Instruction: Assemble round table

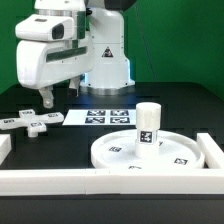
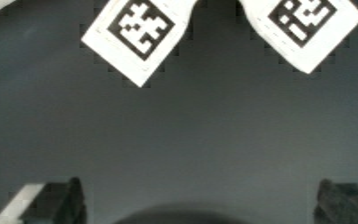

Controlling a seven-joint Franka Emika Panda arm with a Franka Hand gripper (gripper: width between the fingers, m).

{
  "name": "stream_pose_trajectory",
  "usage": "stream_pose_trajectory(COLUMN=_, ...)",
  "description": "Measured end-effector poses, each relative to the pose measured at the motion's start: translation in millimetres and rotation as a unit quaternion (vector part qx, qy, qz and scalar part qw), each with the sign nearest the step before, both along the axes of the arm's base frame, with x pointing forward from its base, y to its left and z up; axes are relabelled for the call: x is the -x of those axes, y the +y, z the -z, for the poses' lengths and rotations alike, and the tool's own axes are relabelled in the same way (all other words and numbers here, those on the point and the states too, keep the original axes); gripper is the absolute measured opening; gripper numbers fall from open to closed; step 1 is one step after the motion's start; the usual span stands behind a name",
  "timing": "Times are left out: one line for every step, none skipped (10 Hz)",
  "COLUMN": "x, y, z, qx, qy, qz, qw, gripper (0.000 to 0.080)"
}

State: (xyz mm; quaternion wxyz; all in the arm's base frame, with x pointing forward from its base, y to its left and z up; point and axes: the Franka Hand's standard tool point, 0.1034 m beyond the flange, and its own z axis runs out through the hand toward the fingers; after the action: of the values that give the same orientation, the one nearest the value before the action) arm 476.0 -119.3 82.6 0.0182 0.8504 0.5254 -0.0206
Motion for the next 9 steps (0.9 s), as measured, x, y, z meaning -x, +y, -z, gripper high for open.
stream_pose_trajectory(x=5.3, y=-12.4, z=0.1, qx=-0.002, qy=0.008, qz=-0.03, qw=1.0, gripper=0.0649)
stream_pose_trajectory(x=11.5, y=-28.6, z=1.3, qx=-0.002, qy=0.009, qz=-0.05, qw=0.999, gripper=0.0649)
stream_pose_trajectory(x=18.4, y=-42.5, z=3.1, qx=-0.002, qy=0.009, qz=-0.06, qw=0.998, gripper=0.0649)
stream_pose_trajectory(x=25.5, y=-54.1, z=4.9, qx=-0.003, qy=0.012, qz=-0.065, qw=0.998, gripper=0.0649)
stream_pose_trajectory(x=31.0, y=-63.1, z=5.9, qx=-0.004, qy=0.014, qz=-0.061, qw=0.998, gripper=0.0649)
stream_pose_trajectory(x=33.3, y=-67.0, z=6.3, qx=-0.004, qy=0.014, qz=-0.056, qw=0.998, gripper=0.0649)
stream_pose_trajectory(x=32.8, y=-65.8, z=6.4, qx=-0.004, qy=0.014, qz=-0.055, qw=0.998, gripper=0.0649)
stream_pose_trajectory(x=33.0, y=-66.1, z=6.5, qx=-0.004, qy=0.014, qz=-0.055, qw=0.998, gripper=0.0649)
stream_pose_trajectory(x=33.8, y=-65.9, z=7.8, qx=-0.005, qy=0.015, qz=-0.051, qw=0.999, gripper=0.0649)
